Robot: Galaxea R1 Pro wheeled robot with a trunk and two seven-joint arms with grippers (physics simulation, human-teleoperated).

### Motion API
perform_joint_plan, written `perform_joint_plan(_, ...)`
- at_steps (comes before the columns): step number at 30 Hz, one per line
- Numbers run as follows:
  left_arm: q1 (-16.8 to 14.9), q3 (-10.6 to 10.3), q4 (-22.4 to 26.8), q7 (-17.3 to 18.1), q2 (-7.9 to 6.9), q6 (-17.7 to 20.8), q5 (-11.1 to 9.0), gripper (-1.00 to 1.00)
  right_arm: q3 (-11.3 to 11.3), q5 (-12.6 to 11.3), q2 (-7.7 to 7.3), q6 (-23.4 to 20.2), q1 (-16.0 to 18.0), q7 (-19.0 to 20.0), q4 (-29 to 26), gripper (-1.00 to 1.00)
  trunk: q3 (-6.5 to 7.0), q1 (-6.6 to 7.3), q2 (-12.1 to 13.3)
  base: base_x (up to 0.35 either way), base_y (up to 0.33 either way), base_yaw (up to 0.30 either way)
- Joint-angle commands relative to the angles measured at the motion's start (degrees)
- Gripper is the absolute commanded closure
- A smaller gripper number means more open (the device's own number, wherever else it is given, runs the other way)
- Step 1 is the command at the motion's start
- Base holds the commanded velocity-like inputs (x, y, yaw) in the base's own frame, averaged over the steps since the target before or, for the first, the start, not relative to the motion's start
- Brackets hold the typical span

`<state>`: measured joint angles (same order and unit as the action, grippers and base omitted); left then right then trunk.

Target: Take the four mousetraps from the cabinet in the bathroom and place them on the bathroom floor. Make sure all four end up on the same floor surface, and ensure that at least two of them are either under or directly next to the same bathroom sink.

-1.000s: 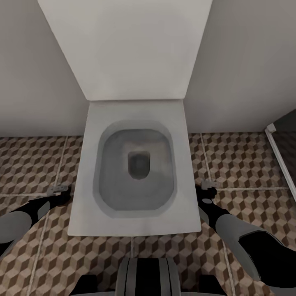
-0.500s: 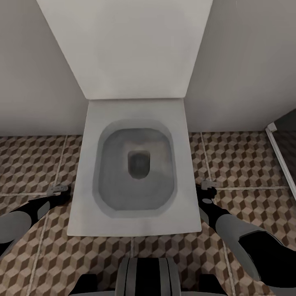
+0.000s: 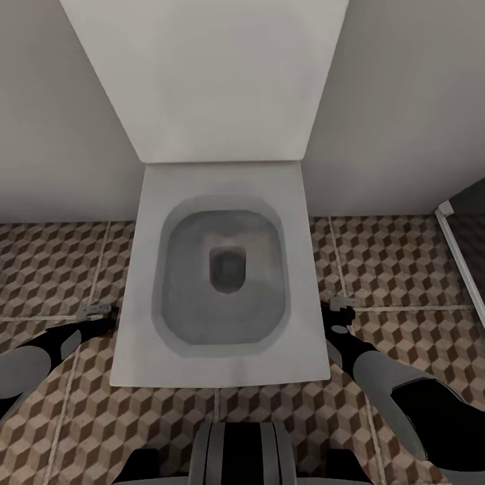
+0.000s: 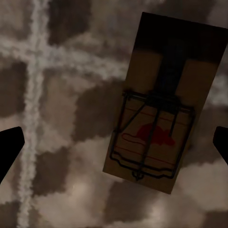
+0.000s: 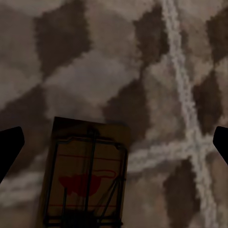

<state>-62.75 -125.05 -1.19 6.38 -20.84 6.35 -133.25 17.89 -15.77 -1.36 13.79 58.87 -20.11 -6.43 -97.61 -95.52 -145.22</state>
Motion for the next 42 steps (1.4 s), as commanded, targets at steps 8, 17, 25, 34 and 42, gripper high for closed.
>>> perform_joint_plan(8,0.0,-0.5,-0.1,0.3,0.02,0.3,-0.6,-1.0,0.5,-0.6,0.0,0.2,0.0,-0.3,0.0,-1.0,-0.03,0.01,0.0,0.0,0.0,0.0)
perform_joint_plan(17,0.0,-0.5,-0.1,0.3,0.04,0.3,-0.6,-1.0,0.5,-0.6,-0.04,0.2,0.0,-0.4,0.0,-1.0,-0.03,0.01,0.0,0.0,0.0,0.0)
perform_joint_plan(25,0.0,-0.5,-0.1,0.3,0.06,0.3,-0.6,-1.0,0.5,-0.6,-0.07,0.1,0.0,-0.4,0.0,-1.0,-0.03,0.01,0.0,0.0,0.0,0.0)
perform_joint_plan(34,0.0,-0.5,-0.1,0.3,0.15,0.3,-0.6,-1.0,0.4,-0.7,-0.13,0.1,0.0,-0.4,0.0,-1.0,-0.03,0.01,0.0,0.0,0.0,0.0)
perform_joint_plan(42,0.0,-0.5,-0.1,0.3,0.18,0.2,-0.6,-1.0,0.4,-0.8,-0.08,0.2,0.0,-0.4,0.0,-1.0,-0.03,0.01,0.0,0.0,0.0,0.0)
